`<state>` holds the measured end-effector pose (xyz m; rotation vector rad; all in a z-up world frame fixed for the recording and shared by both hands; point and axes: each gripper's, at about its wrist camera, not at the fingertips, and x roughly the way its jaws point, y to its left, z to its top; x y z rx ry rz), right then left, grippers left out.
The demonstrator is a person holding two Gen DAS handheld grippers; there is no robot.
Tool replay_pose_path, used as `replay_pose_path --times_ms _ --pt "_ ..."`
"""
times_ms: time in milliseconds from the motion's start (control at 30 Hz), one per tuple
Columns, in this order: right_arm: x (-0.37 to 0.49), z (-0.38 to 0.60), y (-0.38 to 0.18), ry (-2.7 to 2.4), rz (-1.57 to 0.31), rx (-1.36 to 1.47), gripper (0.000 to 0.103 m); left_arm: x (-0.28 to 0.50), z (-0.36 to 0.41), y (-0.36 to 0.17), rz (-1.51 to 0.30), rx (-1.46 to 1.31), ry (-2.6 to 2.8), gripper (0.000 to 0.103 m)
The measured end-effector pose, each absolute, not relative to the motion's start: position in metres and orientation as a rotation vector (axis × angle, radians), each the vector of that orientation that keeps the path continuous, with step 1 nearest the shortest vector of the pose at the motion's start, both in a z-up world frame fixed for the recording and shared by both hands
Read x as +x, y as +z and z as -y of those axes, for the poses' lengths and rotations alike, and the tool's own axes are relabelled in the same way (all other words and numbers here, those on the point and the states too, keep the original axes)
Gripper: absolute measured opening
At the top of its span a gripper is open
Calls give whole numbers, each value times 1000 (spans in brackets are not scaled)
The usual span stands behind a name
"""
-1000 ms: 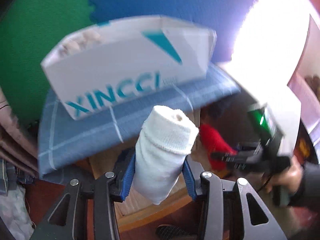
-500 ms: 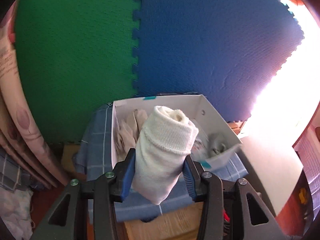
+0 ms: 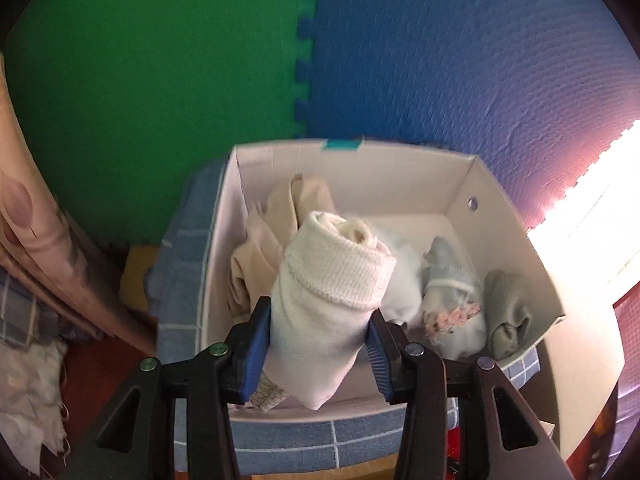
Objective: Take underwear out of drawer
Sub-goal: 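Drop the white sock into the box while the right gripper holds the red sock, then move the left gripper back to the drawer while the right gripper carries the red sock toward the box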
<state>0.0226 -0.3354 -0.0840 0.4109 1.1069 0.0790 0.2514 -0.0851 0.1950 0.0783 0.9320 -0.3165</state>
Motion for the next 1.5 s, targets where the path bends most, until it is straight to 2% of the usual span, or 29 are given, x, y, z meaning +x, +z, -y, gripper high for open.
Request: replay_pose_path --times_ms 167,400,533,667,1033,1233,1400,1500 --pt "23 336 -85 83 -1105 415 30 264 77 172 -976 39 -269 46" --pt "25 333 -86 90 -1112 408 30 259 85 173 -973 101 -256 51" --pt "25 332 -85 87 -1113 404 30 250 91 178 -974 122 -256 56" --pt "24 331 -84 85 -1112 400 30 234 98 195 -906 165 -294 62" --pt "24 330 -82 77 -1113 386 30 178 84 232 -740 161 -283 63" --pt "24 330 -80 77 -1106 383 30 123 69 204 -712 208 -216 63" --pt "19 332 -74 80 -1066 389 30 78 60 155 -683 270 -120 64" --pt "17 327 -66 97 -1035 358 30 62 55 120 -738 234 -100 64"
